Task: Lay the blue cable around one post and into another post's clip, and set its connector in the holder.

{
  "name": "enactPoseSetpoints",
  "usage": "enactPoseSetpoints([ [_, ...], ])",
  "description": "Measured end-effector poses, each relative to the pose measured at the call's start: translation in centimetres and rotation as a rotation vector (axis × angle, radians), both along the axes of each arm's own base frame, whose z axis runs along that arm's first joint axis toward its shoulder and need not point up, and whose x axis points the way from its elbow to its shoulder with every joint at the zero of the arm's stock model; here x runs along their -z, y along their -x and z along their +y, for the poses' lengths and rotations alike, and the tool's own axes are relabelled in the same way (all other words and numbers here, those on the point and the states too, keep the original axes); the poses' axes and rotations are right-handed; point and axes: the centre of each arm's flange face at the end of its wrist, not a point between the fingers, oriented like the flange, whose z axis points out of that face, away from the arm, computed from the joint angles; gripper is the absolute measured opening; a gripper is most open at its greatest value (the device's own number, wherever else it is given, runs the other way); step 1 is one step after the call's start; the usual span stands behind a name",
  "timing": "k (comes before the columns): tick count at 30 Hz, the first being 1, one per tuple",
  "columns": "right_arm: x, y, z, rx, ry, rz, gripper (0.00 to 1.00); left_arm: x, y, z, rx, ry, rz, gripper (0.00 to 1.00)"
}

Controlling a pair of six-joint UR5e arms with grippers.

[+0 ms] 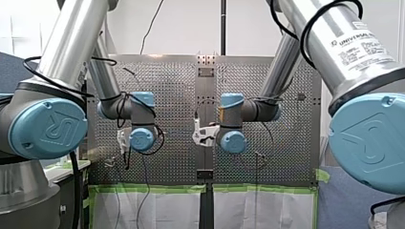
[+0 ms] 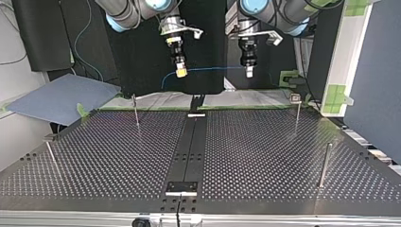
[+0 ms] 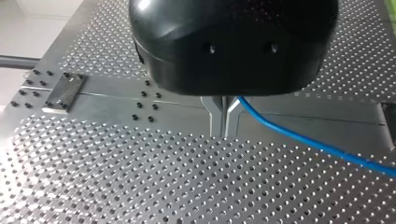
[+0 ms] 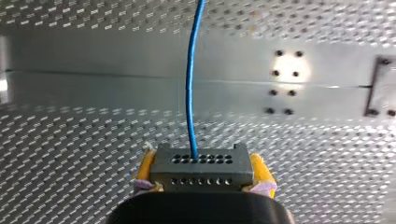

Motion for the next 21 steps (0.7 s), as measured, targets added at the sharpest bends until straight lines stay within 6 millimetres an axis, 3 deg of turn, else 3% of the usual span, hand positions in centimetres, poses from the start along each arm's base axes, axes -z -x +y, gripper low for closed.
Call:
enactPoseSetpoints([
  [12, -8.7, -2.5, -1.2, 0.015, 0.058, -0.092, 0.0, -2.8, -1.0, 2.0, -0.031, 0.052, -0.006, 0.09],
  [21, -13.6, -2.8, -0.7, 0.014, 0.075, -0.119, 0.0, -5.0, -2.0, 4.1, -0.036, 0.086, -0.009, 0.09],
])
